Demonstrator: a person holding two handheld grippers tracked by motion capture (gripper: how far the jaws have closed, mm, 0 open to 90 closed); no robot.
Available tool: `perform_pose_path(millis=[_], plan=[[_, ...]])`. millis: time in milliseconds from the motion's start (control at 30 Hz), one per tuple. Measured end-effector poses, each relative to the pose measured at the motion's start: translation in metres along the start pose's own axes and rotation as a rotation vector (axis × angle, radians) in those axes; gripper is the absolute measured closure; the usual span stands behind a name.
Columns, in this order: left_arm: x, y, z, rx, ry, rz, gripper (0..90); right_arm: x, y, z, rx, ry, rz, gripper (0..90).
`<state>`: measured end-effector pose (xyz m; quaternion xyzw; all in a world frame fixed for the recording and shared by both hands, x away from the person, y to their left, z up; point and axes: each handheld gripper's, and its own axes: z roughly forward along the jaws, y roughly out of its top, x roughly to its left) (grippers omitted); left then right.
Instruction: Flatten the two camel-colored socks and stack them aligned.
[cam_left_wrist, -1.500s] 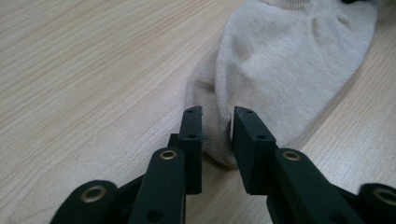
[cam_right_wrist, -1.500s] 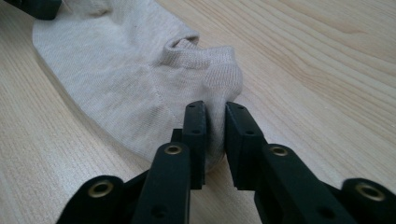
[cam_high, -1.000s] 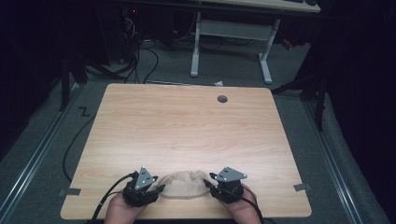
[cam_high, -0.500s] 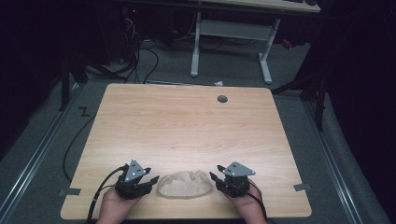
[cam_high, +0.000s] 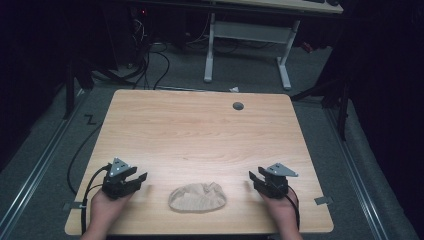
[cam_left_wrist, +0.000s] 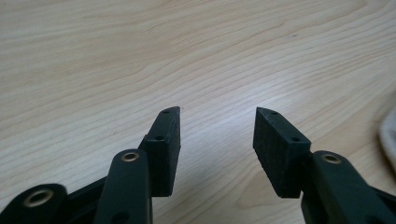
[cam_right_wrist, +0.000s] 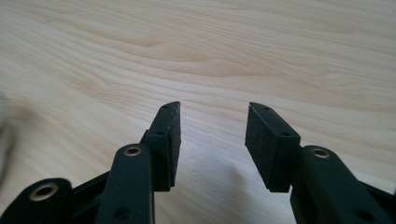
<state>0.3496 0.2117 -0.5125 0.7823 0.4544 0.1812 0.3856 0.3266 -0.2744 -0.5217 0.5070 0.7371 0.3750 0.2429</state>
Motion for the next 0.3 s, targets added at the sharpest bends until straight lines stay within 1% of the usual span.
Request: perform_pose_path(millis=[33, 67, 100, 133, 167, 233, 300], plan=[[0.0003, 0.0002, -0.0002, -0.002, 0.0, -0.003, 51.8, -0.0029, -0.0008, 0.0002, -0.003, -0.006, 0.008, 55.5], [0.0001, 0.0004, -0.0005, -0.003, 0.0, -0.001, 51.7, -0.0051, -0.0012, 0.0002, -0.003, -0.009, 0.006, 55.5], [-0.0009, 0.0006, -0.0005, -0.006, -0.003, 0.002, 51.7, -0.0053, -0.0015, 0.0, -0.001, -0.011, 0.012, 55.5], [-0.0017, 0.0008, -0.0006, -0.002, -0.001, 0.012, 51.6, -0.0053, -0.0017, 0.0, -0.003, -0.013, 0.008, 55.5], [-0.0027, 0.0008, -0.0001, -0.005, 0.004, 0.021, 51.4, -0.0052, -0.0016, 0.0003, -0.004, -0.013, 0.0, 55.5], [-0.0043, 0.0001, 0.0004, 0.008, 0.001, 0.027, 51.3, -0.0026, -0.001, 0.0004, 0.0, -0.011, -0.002, 55.5], [-0.0044, -0.0004, 0.0002, 0.009, 0.002, 0.027, 51.3, -0.0002, -0.0002, 0.0012, 0.0, -0.01, -0.011, 55.5]])
